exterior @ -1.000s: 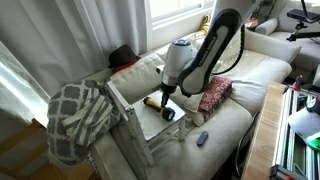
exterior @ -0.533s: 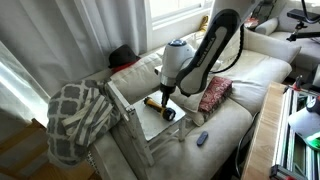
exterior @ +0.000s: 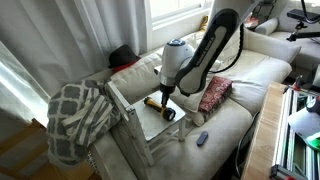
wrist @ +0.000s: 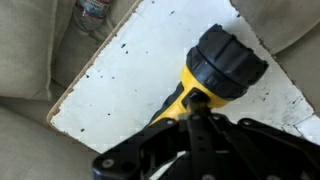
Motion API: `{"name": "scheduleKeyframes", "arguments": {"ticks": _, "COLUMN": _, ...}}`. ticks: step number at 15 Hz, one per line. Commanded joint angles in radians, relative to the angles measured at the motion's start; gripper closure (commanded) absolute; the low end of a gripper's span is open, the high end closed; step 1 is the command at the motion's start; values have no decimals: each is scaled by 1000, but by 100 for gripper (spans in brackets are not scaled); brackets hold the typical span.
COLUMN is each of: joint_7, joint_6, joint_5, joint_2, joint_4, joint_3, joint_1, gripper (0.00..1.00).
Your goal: Press the on and off button of the torchlight twice and then flip the torchlight to make it face down on the chair seat
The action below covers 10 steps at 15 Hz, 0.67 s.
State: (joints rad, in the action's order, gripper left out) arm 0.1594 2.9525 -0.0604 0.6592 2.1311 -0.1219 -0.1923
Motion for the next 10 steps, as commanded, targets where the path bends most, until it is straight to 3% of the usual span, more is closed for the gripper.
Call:
{"name": "scheduleKeyframes", "arguments": {"ticks": 1, "joint_7": -21, "joint_6": -16, "joint_5": -19, "joint_2": 75, "joint_4": -28, "joint_3": 0, "joint_1": 1, "gripper": 100}}
{"name": "scheduleKeyframes", "arguments": {"ticks": 10, "joint_7": -30, "joint_6": -26, "joint_5": -16, "joint_2": 32, "joint_4": -7, "joint_3": 3, "joint_1": 6, "gripper": 100}}
